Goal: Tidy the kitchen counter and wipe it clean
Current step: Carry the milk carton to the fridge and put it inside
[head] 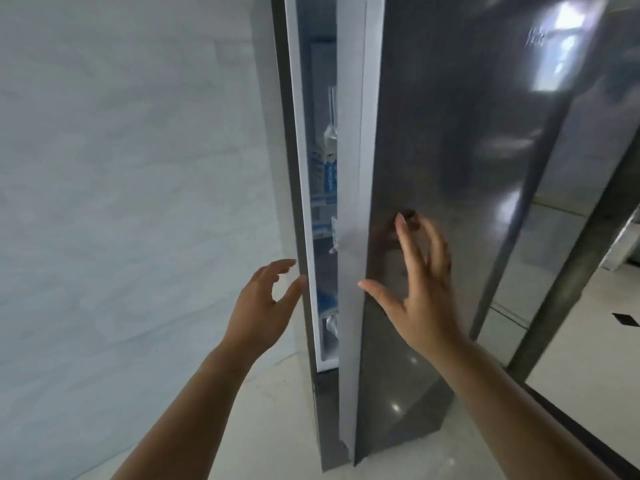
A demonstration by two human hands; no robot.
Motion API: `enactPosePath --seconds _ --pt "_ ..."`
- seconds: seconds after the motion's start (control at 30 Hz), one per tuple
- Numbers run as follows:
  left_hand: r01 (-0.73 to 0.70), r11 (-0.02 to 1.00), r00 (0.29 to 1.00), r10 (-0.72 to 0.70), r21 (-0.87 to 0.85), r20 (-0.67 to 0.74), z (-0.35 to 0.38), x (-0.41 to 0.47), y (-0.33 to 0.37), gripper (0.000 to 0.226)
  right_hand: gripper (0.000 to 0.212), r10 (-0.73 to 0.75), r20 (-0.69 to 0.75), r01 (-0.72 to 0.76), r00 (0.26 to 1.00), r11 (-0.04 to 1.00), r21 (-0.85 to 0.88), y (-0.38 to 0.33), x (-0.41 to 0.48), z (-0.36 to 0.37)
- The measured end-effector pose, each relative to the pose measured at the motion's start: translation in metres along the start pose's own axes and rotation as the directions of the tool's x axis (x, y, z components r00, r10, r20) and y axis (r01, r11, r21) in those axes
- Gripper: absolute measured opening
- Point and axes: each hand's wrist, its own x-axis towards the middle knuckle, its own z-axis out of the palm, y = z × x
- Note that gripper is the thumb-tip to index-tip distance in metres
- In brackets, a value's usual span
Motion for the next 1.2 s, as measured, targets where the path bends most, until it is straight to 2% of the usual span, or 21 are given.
enactPosePath --seconds 0.2,0.33,0.4,0.47,0.53,0.63,0.73,0.87,1.0,1.13,1.2 --pt "0.085 0.995 0.985 -0.091 -0.048 -0.150 0.010 0.068 -0.003 0.045 0.091 -0.025 0.028 0.026 0.999 0.998 -0.049 0.036 0.049 0.051" --pt "0.125 0.992 0.969 -0.124 -0.009 -0.213 0.017 0.106 -0.009 0.048 0.083 -0.080 0.034 0.082 0.996 0.993 -0.083 0.050 0.068 0.085" --pt "0.154 0.987 0.956 -0.158 -0.034 -0.248 0.019 0.118 -0.012 0.052 0.081 -0.096 0.035 0.099 0.995 0.989 -0.107 0.064 0.079 0.101" --pt "0.168 0.982 0.939 -0.186 -0.088 -0.288 0.020 0.124 -0.015 0.046 0.083 -0.093 0.061 0.100 0.994 0.986 -0.131 0.079 0.088 0.115" --pt "0.150 0.971 0.928 -0.203 -0.187 -0.311 0.024 0.128 -0.015 0.037 0.084 -0.118 0.073 0.129 0.990 0.980 -0.154 0.091 0.092 0.126" --pt "0.104 0.941 0.941 -0.198 -0.323 -0.273 0.037 0.134 -0.012 0.043 0.081 -0.156 0.066 0.165 0.986 0.970 -0.176 0.099 0.092 0.136" --pt "0.073 0.931 0.954 -0.170 -0.358 -0.247 0.051 0.138 -0.006 0.036 0.082 -0.180 0.055 0.187 0.982 0.967 -0.176 0.103 0.091 0.139" --pt "0.046 0.937 0.943 -0.155 -0.346 -0.295 0.056 0.137 -0.006 0.032 0.082 -0.197 0.037 0.200 0.980 0.968 -0.153 0.103 0.091 0.139" --pt "0.063 0.944 0.942 -0.164 -0.323 -0.294 0.054 0.136 -0.006 0.030 0.079 -0.195 0.037 0.197 0.980 0.979 -0.055 0.100 0.090 0.136" --pt "0.120 0.963 0.947 -0.184 -0.242 -0.264 0.049 0.124 -0.008 0.058 0.072 -0.213 0.059 0.198 0.975 0.960 0.196 0.087 0.076 0.132" --pt "0.155 0.961 0.931 -0.220 -0.230 -0.291 0.046 0.107 -0.010 0.054 0.061 -0.227 0.120 0.178 0.966 0.927 0.329 0.076 0.064 0.132"
